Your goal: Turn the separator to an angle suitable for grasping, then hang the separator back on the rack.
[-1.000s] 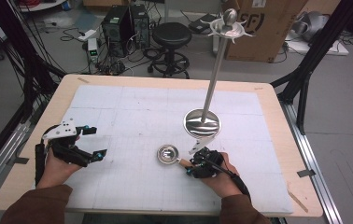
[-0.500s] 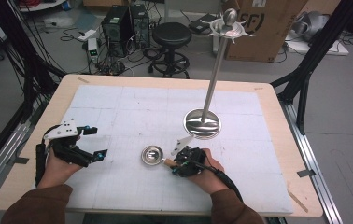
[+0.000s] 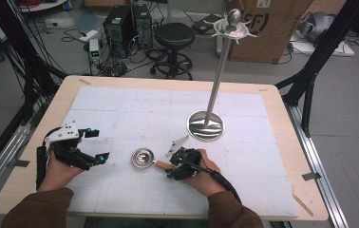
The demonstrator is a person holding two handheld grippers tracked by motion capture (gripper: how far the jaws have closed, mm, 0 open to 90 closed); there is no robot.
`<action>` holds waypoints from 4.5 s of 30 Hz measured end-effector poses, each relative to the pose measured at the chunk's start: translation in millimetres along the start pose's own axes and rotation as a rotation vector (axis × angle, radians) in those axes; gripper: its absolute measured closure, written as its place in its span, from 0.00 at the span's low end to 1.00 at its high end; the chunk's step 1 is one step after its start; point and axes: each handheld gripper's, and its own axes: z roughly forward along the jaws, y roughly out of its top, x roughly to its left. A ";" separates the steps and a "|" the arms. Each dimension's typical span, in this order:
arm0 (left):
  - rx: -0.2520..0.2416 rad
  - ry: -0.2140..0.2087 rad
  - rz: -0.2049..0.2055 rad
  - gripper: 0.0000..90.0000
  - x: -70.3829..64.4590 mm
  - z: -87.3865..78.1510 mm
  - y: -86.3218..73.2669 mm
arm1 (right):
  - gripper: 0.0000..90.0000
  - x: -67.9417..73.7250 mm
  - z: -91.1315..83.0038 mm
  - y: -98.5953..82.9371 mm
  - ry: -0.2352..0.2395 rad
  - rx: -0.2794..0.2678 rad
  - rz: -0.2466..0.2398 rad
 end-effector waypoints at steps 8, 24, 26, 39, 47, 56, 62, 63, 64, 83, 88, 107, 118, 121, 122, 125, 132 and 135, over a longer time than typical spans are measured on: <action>0.007 -0.002 0.004 0.02 -0.4 2.0 0.0 | 0.66 0.2 -15.2 -28.8 -0.028 0.032 0.035; 0.005 -0.008 -0.002 0.02 -0.4 3.1 -0.4 | 0.77 3.6 0.6 -2.3 0.052 0.003 -0.067; 0.005 -0.008 -0.001 0.02 -0.5 3.1 -0.4 | 0.77 4.2 4.8 4.8 0.055 0.008 -0.083; 0.001 -0.009 -0.002 0.02 0.1 2.3 -0.3 | 0.75 -0.6 32.0 41.3 0.080 0.017 -0.116; 0.005 -0.009 0.000 0.02 0.0 1.7 -0.3 | 0.65 -3.4 23.7 38.5 0.076 0.005 -0.088; 0.007 -0.009 0.001 0.02 -0.6 3.1 -0.4 | 0.53 -12.1 -28.5 6.6 0.016 -0.095 -0.018; 0.007 -0.006 -0.002 0.02 -0.2 2.8 -0.2 | 0.48 -19.7 -59.3 -25.4 -0.011 -0.179 0.063; 0.005 -0.002 -0.006 0.02 0.6 2.2 -0.2 | 0.48 -21.0 -63.1 -30.4 -0.015 -0.190 0.077; -0.001 -0.003 -0.011 0.02 1.4 1.6 -0.2 | 0.47 -22.2 -66.1 -34.8 -0.021 -0.199 0.099; -0.005 -0.013 -0.017 0.02 3.3 2.8 0.6 | 0.35 -31.3 -103.8 -77.8 -0.142 -0.377 0.225; -0.003 -0.016 -0.014 0.02 2.7 3.5 0.9 | 0.30 -34.3 -107.2 -83.6 -0.169 -0.405 0.244; 0.010 -0.027 0.024 0.02 -3.3 11.0 7.8 | 0.24 -38.9 -108.1 -91.4 -0.180 -0.417 0.259; 0.102 -0.074 0.052 0.02 -10.1 27.5 14.0 | 0.23 -40.9 -105.9 -91.7 -0.182 -0.404 0.256; 0.134 -0.082 0.070 0.02 -13.1 35.6 18.3 | 0.23 -40.1 -106.9 -92.0 -0.183 -0.409 0.259; 0.140 -0.083 0.079 0.02 -14.4 38.2 20.3 | 0.23 -40.3 -107.0 -92.1 -0.183 -0.410 0.257; 0.166 -0.087 0.102 0.02 -18.0 46.2 26.9 | 0.23 -40.3 -106.5 -91.8 -0.178 -0.404 0.257; 0.296 -0.105 0.171 0.02 -24.4 71.5 39.7 | 0.23 -40.7 -105.7 -91.4 -0.173 -0.405 0.259; 0.331 -0.116 0.186 0.02 -24.4 79.3 41.0 | 0.23 -40.7 -105.7 -91.5 -0.173 -0.405 0.258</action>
